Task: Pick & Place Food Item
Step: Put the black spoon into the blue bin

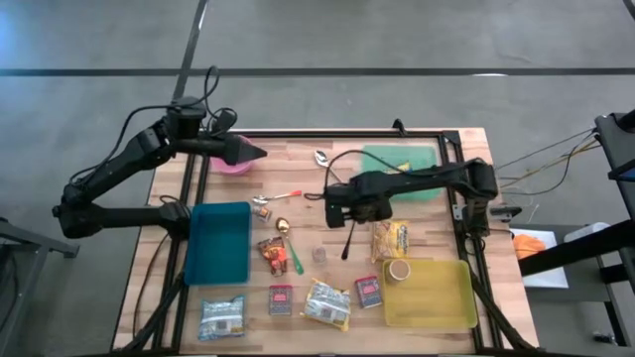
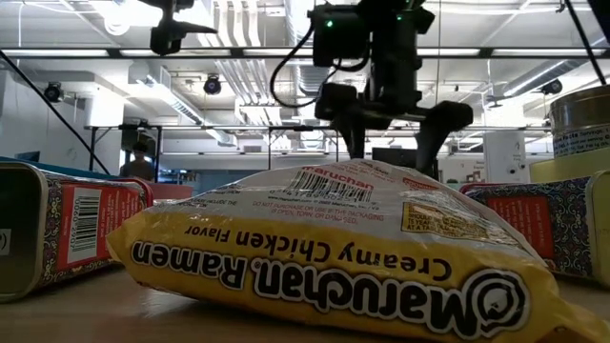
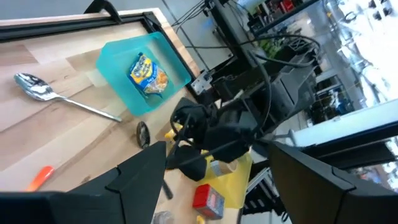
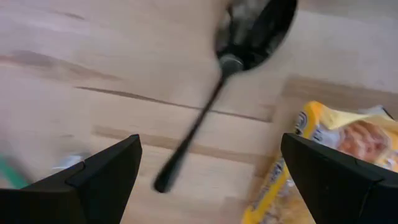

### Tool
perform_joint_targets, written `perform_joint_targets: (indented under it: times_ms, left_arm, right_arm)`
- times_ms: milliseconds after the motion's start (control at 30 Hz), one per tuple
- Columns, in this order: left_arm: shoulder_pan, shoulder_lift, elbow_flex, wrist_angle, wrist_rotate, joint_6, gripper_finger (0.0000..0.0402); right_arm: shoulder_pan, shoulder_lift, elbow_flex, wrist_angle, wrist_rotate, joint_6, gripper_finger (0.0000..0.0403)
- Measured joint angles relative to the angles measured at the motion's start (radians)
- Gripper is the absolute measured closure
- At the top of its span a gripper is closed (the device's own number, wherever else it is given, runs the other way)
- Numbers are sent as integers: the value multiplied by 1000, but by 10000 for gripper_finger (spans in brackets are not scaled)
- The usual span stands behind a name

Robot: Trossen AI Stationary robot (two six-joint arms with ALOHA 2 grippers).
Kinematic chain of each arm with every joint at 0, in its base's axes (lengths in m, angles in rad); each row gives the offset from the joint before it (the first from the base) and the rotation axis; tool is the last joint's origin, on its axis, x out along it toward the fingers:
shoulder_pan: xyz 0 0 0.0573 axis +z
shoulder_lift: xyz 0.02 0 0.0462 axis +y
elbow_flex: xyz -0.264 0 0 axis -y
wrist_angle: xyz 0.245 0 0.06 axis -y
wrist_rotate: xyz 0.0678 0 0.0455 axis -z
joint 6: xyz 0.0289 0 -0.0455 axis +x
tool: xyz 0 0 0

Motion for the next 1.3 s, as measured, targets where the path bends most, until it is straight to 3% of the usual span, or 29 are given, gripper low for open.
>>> perform_joint_targets:
  times_ms: [167, 800, 1300]
  left_arm:
    - [0, 0, 0, -57, 1, 52, 115]
    - [1, 0, 0, -87, 66, 83, 115]
    - [1, 0, 0, -84, 72, 76, 115]
  right_arm:
    - [20, 56, 35, -77, 3, 65, 21]
    - [11, 146, -27, 95, 1, 183, 32]
    - [-22, 138, -121, 197, 3, 143, 241]
